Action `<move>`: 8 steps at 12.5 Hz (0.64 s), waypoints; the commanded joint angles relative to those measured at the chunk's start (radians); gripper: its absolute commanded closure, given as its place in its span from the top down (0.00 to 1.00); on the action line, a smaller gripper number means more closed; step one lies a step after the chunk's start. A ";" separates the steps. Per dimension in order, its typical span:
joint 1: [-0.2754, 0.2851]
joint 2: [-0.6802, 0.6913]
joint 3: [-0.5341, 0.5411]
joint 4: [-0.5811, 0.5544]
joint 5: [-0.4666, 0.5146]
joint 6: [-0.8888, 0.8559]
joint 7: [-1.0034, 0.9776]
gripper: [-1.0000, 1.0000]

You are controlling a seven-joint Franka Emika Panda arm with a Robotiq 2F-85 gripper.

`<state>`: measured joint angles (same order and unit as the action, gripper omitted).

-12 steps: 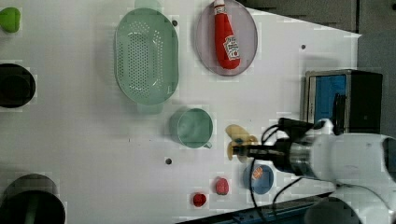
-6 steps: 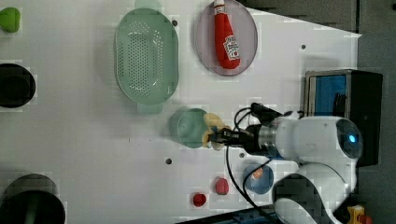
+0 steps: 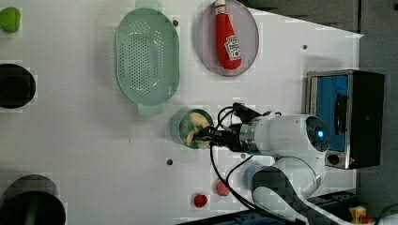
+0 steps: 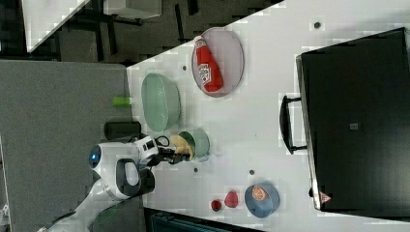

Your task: Pick Banana and place it in mug.

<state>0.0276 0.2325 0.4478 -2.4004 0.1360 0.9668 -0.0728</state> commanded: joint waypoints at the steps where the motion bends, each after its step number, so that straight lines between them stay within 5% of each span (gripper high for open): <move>1: 0.000 -0.067 -0.011 0.047 -0.011 0.010 0.116 0.94; 2: 0.001 -0.093 -0.009 0.048 -0.011 -0.008 0.116 1.00; 8: -0.009 -0.384 -0.082 0.078 -0.006 -0.186 0.117 1.00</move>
<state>0.0505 -0.1368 0.3809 -2.3457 0.1350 0.7832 -0.0137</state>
